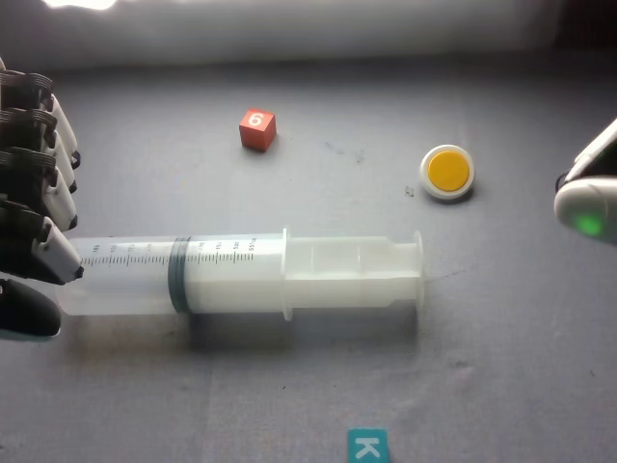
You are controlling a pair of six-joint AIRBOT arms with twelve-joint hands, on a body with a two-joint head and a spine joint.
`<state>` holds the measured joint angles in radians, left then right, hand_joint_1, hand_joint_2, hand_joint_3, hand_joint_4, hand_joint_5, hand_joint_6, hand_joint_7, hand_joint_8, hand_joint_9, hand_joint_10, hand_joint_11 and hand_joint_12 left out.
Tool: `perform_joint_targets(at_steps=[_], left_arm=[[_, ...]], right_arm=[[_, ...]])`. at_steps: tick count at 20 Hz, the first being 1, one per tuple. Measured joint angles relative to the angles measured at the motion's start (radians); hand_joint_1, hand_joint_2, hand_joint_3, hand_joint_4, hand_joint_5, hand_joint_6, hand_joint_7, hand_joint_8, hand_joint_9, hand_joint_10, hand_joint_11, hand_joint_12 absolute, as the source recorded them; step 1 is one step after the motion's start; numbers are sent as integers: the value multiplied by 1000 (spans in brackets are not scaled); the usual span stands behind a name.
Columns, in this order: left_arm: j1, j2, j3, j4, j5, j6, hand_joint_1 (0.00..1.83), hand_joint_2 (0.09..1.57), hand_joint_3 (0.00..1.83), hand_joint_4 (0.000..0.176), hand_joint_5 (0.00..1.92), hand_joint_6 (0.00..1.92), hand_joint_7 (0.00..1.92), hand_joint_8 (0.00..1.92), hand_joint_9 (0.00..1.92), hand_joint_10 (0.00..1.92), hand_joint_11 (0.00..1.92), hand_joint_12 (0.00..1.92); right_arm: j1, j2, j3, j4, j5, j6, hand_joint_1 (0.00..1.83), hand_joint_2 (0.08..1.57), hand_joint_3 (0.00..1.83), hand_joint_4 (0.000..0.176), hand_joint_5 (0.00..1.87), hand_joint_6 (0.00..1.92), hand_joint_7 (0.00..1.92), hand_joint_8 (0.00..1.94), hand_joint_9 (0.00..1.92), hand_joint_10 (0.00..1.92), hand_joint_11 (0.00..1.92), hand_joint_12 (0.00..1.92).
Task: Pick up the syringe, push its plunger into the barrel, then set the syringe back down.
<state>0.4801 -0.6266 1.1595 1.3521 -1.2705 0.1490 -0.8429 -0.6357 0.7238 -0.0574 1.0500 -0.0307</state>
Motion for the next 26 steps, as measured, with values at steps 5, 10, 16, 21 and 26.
perform_joint_targets(at_steps=[5, 10, 16, 21, 26], left_arm=[[3, -5, 3, 19, 0, 4, 0, 1181, 17, 0, 0, 0, 0, 0, 0, 0, 0, 0], [3, -5, 5, 14, 5, 8, 0, 1183, 14, 0, 0, 0, 0, 0, 0, 0, 0, 0], [7, -4, -2, -8, 17, 8, 0, 1188, 14, 0, 0, 0, 0, 0, 0, 0, 0, 0], [8, -2, -13, -24, 26, 18, 354, 1096, 0, 0, 0, 0, 0, 0, 0, 0, 10, 5], [11, 21, -77, -2, 141, -60, 975, 932, 0, 0, 0, 0, 0, 0, 0, 0, 0, 0]], right_arm=[[6, 0, 2, 13, -40, -18, 0, 1173, 1, 0, 76, 14, 38, 9, 15, 5, 5, 2], [7, 2, 2, 0, -42, -18, 0, 1153, 0, 0, 80, 10, 37, 5, 8, 1, 10, 5], [8, 2, 2, 8, -37, -19, 0, 1172, 3, 0, 46, 0, 1, 0, 0, 0, 0, 0], [8, 2, 2, 5, -19, -20, 0, 1173, 3, 0, 73, 11, 31, 11, 4, 2, 0, 0], [8, 2, 2, 4, -10, -23, 0, 1163, 0, 0, 76, 9, 29, 7, 1, 0, 0, 0]])
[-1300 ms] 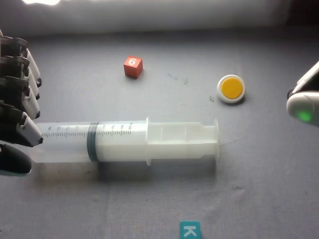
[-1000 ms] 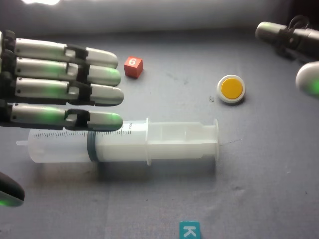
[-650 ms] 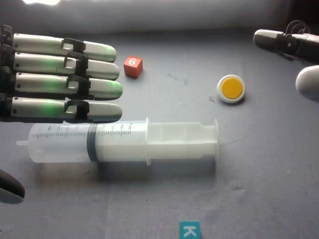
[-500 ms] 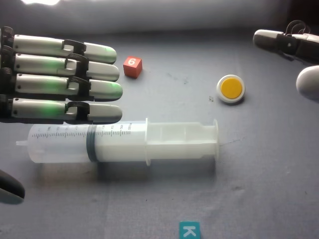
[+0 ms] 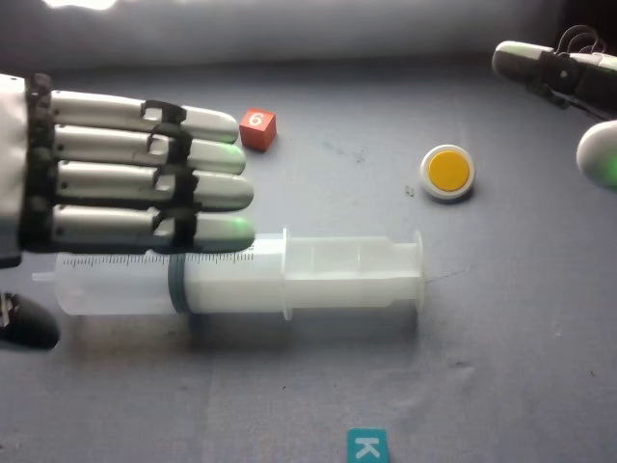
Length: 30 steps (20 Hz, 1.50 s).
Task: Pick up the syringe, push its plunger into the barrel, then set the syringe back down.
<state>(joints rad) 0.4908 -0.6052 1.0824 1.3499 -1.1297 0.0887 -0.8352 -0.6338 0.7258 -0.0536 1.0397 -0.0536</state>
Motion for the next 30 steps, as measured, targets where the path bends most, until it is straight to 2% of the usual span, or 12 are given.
perform_joint_targets(at_steps=[1, 5, 7, 13, 19, 22, 26, 28, 30], left_arm=[[-4, 2, -7, -9, 24, -2, 975, 932, 0, 0, 0, 0, 0, 0, 0, 0, 0, 0], [-13, 25, -72, -122, 273, -26, 1051, 956, 0, 0, 0, 0, 0, 0, 0, 0, 28, 14], [-35, 38, -105, -132, 401, -59, 1058, 967, 0, 0, 0, 0, 0, 0, 0, 0, 14, 10], [-40, 55, -224, -393, 803, -61, 1057, 968, 0, 0, 0, 0, 0, 0, 0, 0, 13, 15], [-73, 57, -293, -639, 1198, -61, 1034, 968, 0, 0, 0, 0, 0, 0, 0, 0, 0, 13], [-85, 54, -333, -709, 1305, -94, 1033, 968, 0, 0, 0, 0, 0, 0, 0, 0, 0, 14], [-98, 33, -373, -761, 1381, -94, 1056, 952, 0, 0, 0, 0, 0, 0, 0, 0, 18, 27], [-98, 7, -371, -806, 1445, -95, 1057, 939, 0, 0, 0, 0, 0, 0, 0, 0, 2, 83], [-98, -29, -350, -813, 1497, -98, 1075, 935, 1, 0, 0, 0, 0, 0, 0, 0, 0, 116]], right_arm=[[0, 0, 0, 0, -1, 0, 0, 1163, 0, 0, 77, 8, 29, 7, 1, 0, 0, 0], [0, 0, 0, 0, 0, 0, 0, 1167, 1, 0, 87, 10, 40, 10, 7, 3, 0, 0], [0, 0, 0, 1, -2, 0, 0, 1169, 1, 0, 89, 10, 40, 8, 7, 2, 0, 0], [0, -4, 0, -2, 2, 0, 0, 1165, 0, 0, 94, 7, 47, 8, 17, 5, 0, 0], [0, -4, 0, -2, 2, 0, 0, 1162, 0, 0, 110, 10, 69, 12, 38, 10, 26, 12], [0, -4, 0, -2, 2, 0, 0, 1162, 0, 0, 111, 8, 70, 10, 39, 9, 26, 13], [0, -4, 0, -2, 2, 0, 0, 1172, 3, 0, 98, 11, 58, 11, 26, 9, 30, 14], [0, -4, 0, -3, 2, -1, 0, 1173, 3, 0, 94, 8, 56, 8, 24, 7, 25, 13], [0, -4, 0, -3, 3, 0, 0, 1174, 3, 0, 97, 7, 56, 6, 27, 7, 21, 12]])
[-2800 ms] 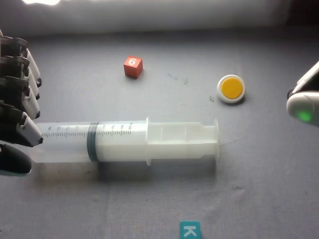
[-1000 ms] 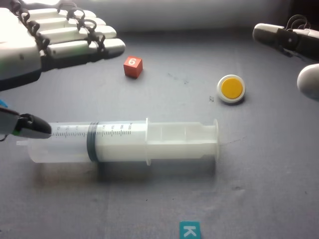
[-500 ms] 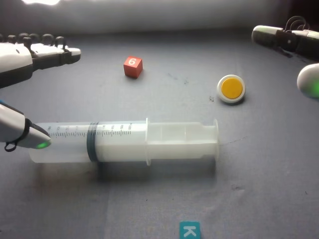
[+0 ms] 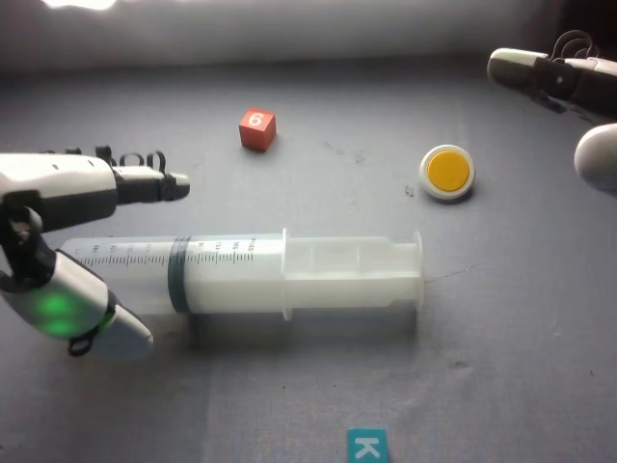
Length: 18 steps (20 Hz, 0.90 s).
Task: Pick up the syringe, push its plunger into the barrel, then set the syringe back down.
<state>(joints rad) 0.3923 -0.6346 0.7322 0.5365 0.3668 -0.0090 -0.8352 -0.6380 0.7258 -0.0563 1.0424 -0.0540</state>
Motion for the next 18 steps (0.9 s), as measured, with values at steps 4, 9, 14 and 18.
perform_joint_targets(at_steps=[4, 9, 14, 18], left_arm=[[0, -73, 60, -6, 66, -8, 1079, 941, 3, 0, 0, 0, 0, 0, 0, 0, 0, 117], [0, -161, 136, -6, 100, -14, 1080, 959, 8, 0, 0, 0, 0, 0, 0, 0, 5, 26], [0, -211, 144, -35, 154, -15, 1092, 950, 2, 0, 0, 0, 0, 0, 0, 0, 0, 10], [24, -244, 148, -30, 159, -19, 1078, 952, 2, 0, 0, 0, 0, 0, 0, 0, 0, 0]], right_arm=[[0, 0, 0, 0, 3, 0, 0, 1175, 3, 0, 110, 10, 64, 8, 35, 8, 9, 8], [0, 0, 0, 0, 7, 0, 0, 1183, 1, 0, 159, 6, 119, 5, 88, 6, 44, 36], [0, 0, 0, 0, 8, 0, 0, 1193, 4, 0, 142, 0, 93, 0, 64, 0, 29, 39], [0, 0, 0, 0, 9, 0, 0, 1194, 3, 0, 125, 0, 82, 0, 57, 0, 20, 40]])
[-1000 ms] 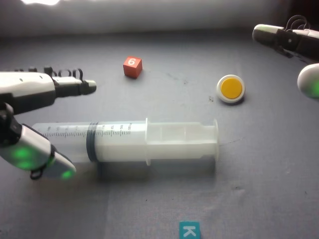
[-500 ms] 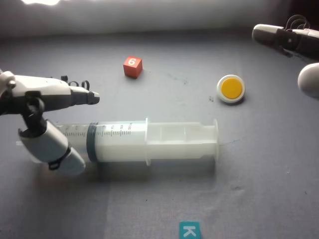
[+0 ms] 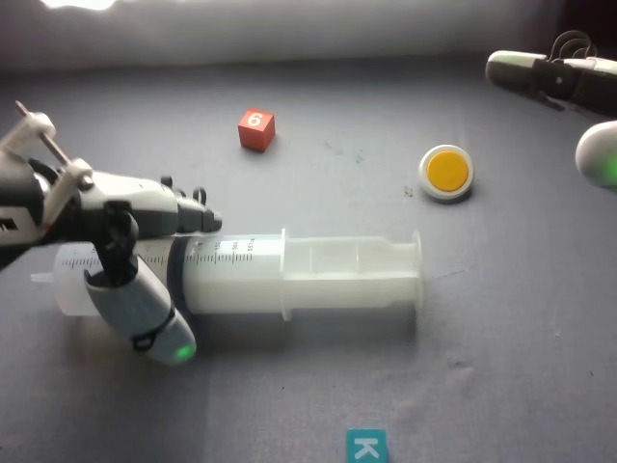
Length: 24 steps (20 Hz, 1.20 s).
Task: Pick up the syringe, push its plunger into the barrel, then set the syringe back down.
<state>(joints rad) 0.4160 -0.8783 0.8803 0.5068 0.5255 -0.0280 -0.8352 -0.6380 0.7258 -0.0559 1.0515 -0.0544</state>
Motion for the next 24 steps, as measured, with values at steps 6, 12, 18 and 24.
perform_joint_targets(at_steps=[6, 12, 18, 24], left_arm=[[43, -61, 76, -1, -11, -3, 1079, 957, 4, 0, 0, 0, 0, 0, 0, 0, 12, 11], [51, -114, 124, -3, -27, -3, 1114, 963, 5, 0, 0, 0, 0, 0, 0, 0, 14, 16], [62, -124, 134, -6, -26, -3, 1109, 968, 6, 0, 0, 0, 0, 0, 0, 0, 2, 28], [75, -141, 149, 0, -42, -3, 1119, 953, 3, 0, 0, 0, 0, 0, 0, 0, 0, 77]], right_arm=[[0, 0, 0, 0, 8, 0, 0, 1189, 0, 0, 144, 3, 94, 3, 62, 2, 35, 62], [0, 0, 0, 0, 13, 0, 0, 1194, 1, 0, 175, 1, 118, 0, 89, 1, 0, 207], [0, 0, 0, 0, 16, 0, 0, 1188, 0, 0, 196, 4, 158, 5, 126, 6, 0, 256], [0, 0, 0, 3, 21, 0, 0, 1197, 2, 0, 170, 0, 142, 0, 117, 0, 0, 260]])
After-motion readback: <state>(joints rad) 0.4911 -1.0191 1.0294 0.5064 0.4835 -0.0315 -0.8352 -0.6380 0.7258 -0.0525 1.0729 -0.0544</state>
